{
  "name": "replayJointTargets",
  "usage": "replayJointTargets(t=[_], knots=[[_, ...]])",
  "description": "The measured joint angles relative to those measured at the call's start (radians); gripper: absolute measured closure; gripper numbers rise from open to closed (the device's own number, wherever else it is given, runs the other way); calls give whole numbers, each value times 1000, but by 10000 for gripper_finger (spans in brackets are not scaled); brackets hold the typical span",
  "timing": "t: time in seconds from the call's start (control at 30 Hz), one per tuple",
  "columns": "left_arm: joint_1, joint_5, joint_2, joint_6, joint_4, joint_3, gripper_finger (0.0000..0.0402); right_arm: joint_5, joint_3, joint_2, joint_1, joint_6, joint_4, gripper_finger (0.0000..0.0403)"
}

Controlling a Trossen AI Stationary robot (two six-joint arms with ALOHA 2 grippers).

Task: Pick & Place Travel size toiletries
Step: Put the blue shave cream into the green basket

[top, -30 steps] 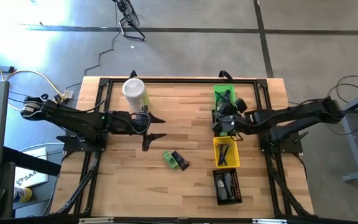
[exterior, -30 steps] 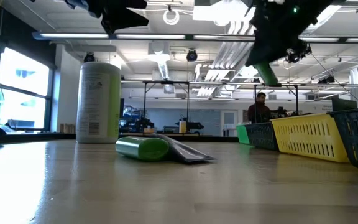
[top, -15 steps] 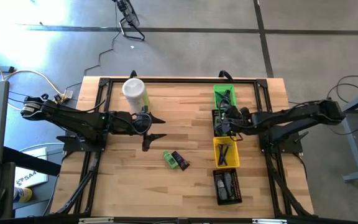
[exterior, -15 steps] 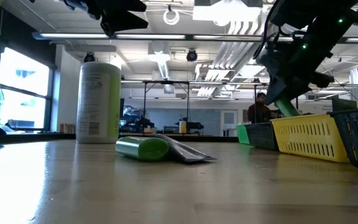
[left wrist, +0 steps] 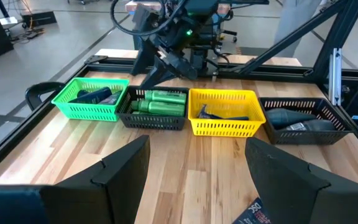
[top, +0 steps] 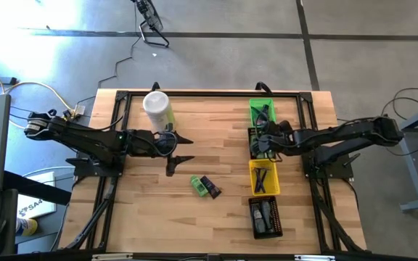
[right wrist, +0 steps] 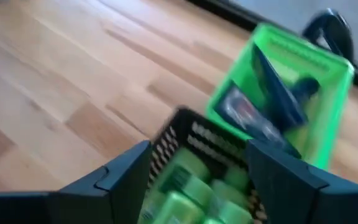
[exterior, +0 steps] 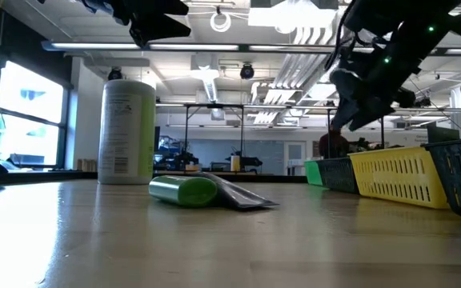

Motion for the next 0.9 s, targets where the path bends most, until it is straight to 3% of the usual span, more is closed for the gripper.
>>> replayJointTargets(t=[0.17, 0.4, 0.5, 0.73, 0.9], knots=[[0, 0, 0, 0, 0, 0, 142, -56, 0, -3, 0, -171, 221, 166], [0, 0, 0, 0, -1, 0, 142, -422, 2, 6, 3, -450, 625, 205], [0, 0, 0, 0, -1, 0, 142, -510, 2, 21, 17, -486, 734, 220], [-24, -1, -16, -60, 28, -1, 145, -517, 2, 76, 73, -541, 832, 247], [-103, -34, -132, 0, -32, -1, 185, -440, 2, 91, 148, -571, 855, 270]])
